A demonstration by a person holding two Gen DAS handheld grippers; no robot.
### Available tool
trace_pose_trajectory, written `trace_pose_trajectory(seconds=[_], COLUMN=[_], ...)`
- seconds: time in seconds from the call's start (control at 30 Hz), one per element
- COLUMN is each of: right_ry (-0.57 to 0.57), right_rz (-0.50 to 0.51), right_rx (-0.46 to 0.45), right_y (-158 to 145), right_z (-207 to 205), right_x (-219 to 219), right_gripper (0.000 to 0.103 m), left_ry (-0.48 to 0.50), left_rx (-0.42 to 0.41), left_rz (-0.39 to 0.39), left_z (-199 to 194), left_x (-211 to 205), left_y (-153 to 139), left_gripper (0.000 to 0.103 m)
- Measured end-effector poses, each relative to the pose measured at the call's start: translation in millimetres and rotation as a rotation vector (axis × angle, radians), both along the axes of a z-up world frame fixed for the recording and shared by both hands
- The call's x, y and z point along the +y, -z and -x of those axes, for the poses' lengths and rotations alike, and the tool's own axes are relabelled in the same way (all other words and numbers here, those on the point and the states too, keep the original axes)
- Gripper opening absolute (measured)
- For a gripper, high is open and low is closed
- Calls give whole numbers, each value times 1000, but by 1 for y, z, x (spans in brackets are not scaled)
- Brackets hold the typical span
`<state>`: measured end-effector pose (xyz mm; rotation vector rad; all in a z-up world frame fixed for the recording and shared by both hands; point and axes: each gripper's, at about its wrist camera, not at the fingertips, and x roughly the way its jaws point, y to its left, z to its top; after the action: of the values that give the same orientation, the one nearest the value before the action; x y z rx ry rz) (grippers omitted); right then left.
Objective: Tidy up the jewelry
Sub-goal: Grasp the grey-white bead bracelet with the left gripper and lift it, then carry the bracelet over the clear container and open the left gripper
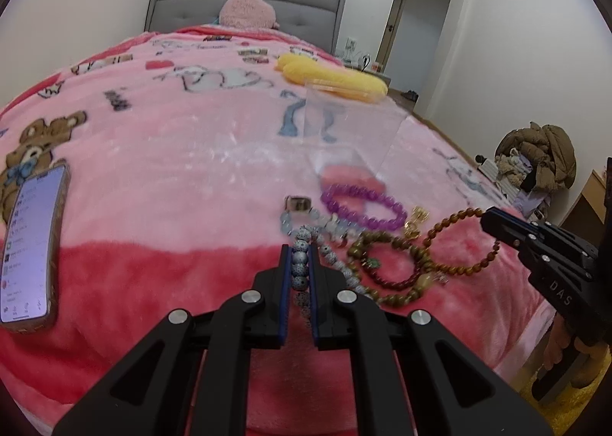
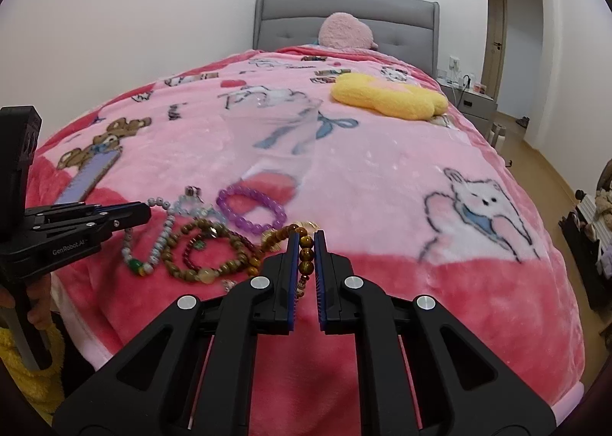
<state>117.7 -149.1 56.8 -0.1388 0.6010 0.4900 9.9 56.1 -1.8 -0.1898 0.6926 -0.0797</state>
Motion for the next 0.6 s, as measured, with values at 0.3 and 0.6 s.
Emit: trace_pose_trajectory(seconds=[0.3,0.6], right_ry=[-48,-82], right_rz=[-60,-81], right_rx=[-45,-134], right_y=[-29,-73], right_z=[1,-21], right_x=[9,20], right_gripper=[8,8], left_ry=[40,105], left_rx=[-96,-198], left_rz=[21,20], left_z=[6,-16], left_x=[-5,-4], left_y=[-34,-79], left_gripper=[8,8])
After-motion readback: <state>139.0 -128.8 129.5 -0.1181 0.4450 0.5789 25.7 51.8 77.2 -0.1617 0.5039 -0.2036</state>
